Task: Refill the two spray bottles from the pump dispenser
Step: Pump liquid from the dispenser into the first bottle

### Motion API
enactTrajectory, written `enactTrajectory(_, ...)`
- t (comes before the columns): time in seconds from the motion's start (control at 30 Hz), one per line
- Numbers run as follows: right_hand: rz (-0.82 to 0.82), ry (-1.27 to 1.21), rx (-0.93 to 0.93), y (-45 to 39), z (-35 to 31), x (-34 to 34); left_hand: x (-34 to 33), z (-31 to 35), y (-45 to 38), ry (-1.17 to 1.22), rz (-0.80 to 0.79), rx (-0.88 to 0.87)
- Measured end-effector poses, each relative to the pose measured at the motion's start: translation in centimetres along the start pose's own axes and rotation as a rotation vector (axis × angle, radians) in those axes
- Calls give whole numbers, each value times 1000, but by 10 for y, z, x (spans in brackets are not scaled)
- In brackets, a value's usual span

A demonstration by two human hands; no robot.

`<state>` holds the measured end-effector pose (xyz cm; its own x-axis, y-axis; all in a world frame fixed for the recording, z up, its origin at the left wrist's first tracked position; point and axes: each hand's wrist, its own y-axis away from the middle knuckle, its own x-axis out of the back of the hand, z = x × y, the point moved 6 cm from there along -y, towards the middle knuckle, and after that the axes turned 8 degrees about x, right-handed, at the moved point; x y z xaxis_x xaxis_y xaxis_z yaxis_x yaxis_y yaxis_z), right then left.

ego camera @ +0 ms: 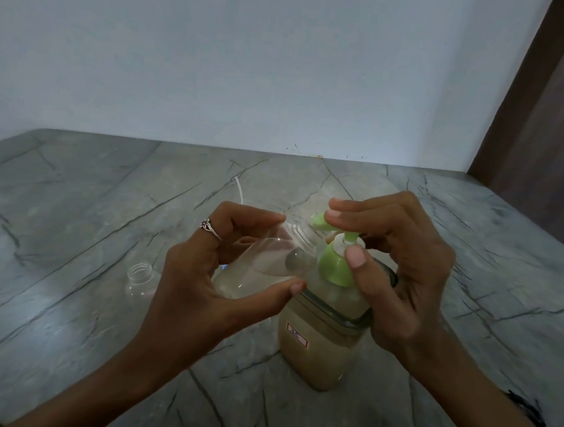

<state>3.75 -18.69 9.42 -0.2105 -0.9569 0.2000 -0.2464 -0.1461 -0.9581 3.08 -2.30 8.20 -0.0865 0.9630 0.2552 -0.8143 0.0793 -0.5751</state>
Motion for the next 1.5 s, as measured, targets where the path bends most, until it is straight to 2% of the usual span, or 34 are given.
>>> enactTrajectory(0.67,-16,34,38,2,-3,1,-1,1,1,3,3,-29)
enactTrajectory(1.17,-2,11,-31,-9,0,-1,-1,2,1,-58,-10,-49)
enactTrajectory(1.5,-80,-23,15,5,0,-1,-1,1,3,-48,13,-41)
